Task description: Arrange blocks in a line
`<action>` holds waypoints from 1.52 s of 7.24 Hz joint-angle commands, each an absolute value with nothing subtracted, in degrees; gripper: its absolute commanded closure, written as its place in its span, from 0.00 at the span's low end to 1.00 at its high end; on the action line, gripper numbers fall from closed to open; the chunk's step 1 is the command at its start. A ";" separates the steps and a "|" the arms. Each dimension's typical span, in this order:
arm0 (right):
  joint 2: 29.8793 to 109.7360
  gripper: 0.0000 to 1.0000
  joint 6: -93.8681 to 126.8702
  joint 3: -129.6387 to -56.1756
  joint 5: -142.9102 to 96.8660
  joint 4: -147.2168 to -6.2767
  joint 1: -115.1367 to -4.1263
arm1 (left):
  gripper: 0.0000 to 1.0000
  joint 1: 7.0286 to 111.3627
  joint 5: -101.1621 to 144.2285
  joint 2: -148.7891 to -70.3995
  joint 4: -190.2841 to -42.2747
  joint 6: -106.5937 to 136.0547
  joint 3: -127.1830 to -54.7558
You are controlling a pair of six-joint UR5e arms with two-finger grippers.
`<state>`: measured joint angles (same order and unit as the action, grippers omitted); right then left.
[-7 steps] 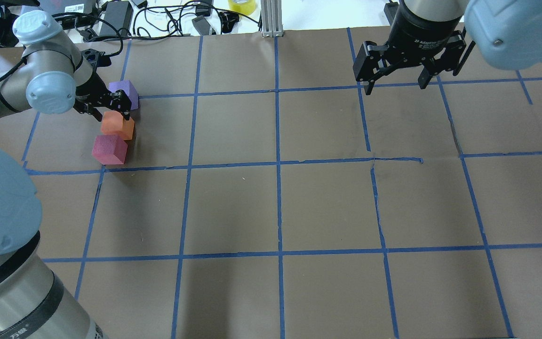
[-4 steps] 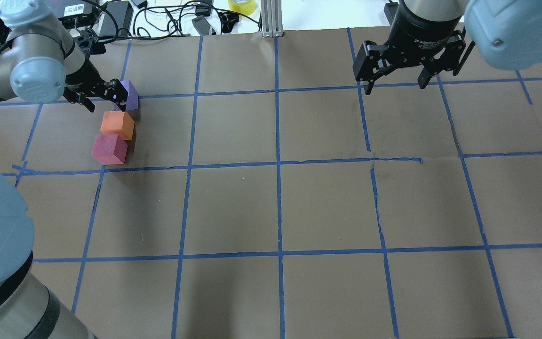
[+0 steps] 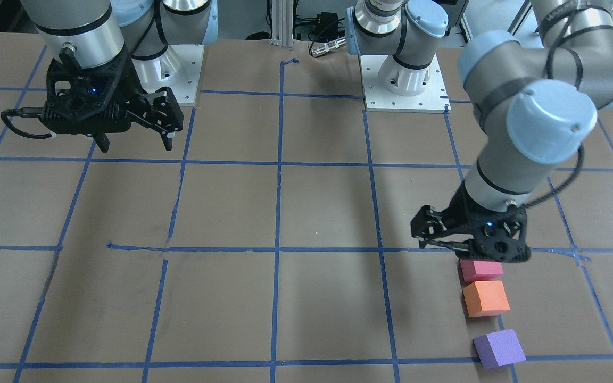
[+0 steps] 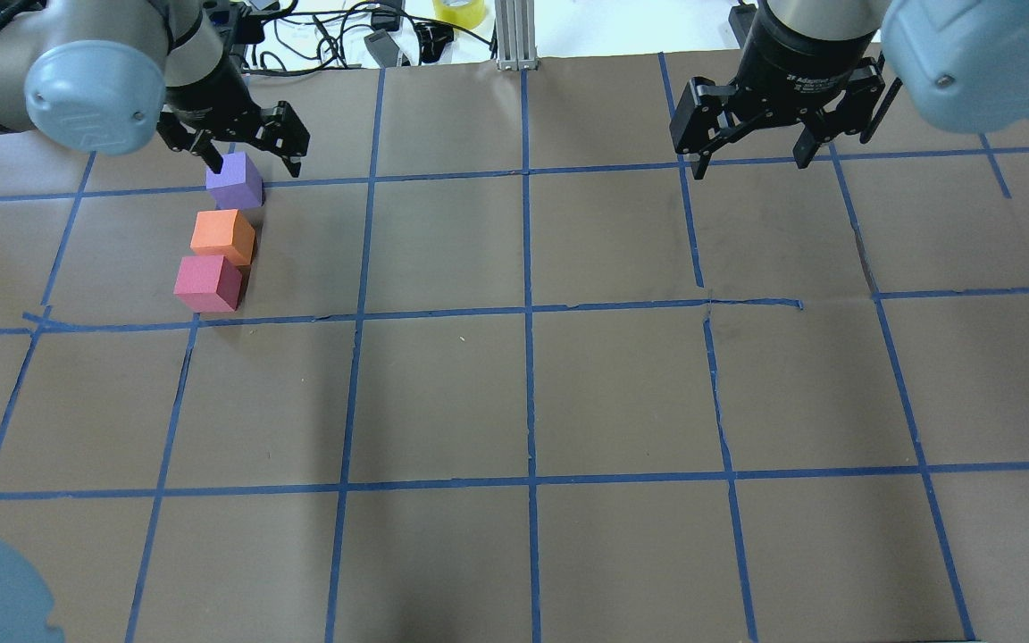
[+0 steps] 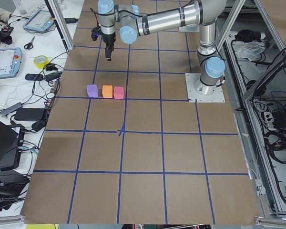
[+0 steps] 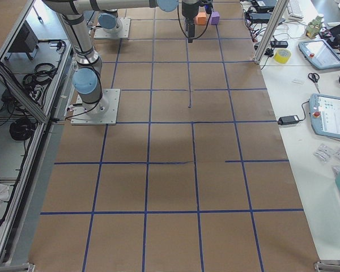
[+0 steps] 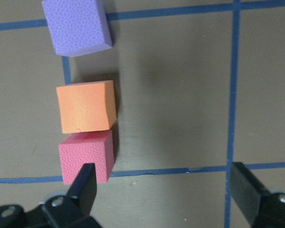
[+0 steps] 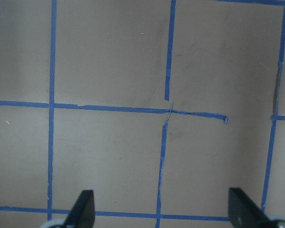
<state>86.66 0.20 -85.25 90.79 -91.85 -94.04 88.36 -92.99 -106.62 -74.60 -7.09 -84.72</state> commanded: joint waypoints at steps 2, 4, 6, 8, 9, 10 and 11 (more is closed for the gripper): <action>86.66 0.00 0.26 -85.25 90.79 -91.85 -94.04 | 0.00 92.99 -93.52 -96.37 -86.53 -5.36 -84.29; 86.66 0.00 0.18 -85.25 90.88 -91.85 -94.04 | 0.00 92.99 -93.34 -91.78 -91.65 -5.36 -83.94; 86.66 0.00 0.18 -85.25 90.79 -91.85 -94.04 | 0.00 92.55 -92.02 -88.43 -92.37 -5.19 -84.81; 86.66 0.00 0.18 -85.25 90.79 -91.85 -94.04 | 0.00 92.11 -91.59 -86.84 -95.53 -5.19 -84.81; 86.66 0.00 0.18 -85.25 90.79 -91.85 -94.04 | 0.00 90.98 -91.93 -86.84 -95.45 -5.27 -84.81; 86.66 0.00 0.18 -85.25 90.79 -91.85 -94.04 | 0.00 90.27 -92.11 -86.66 -95.45 -5.36 -84.81; 86.66 0.00 0.18 -85.25 90.79 -91.85 -94.04 | 0.00 90.18 -92.02 -86.66 -95.45 -5.27 -84.90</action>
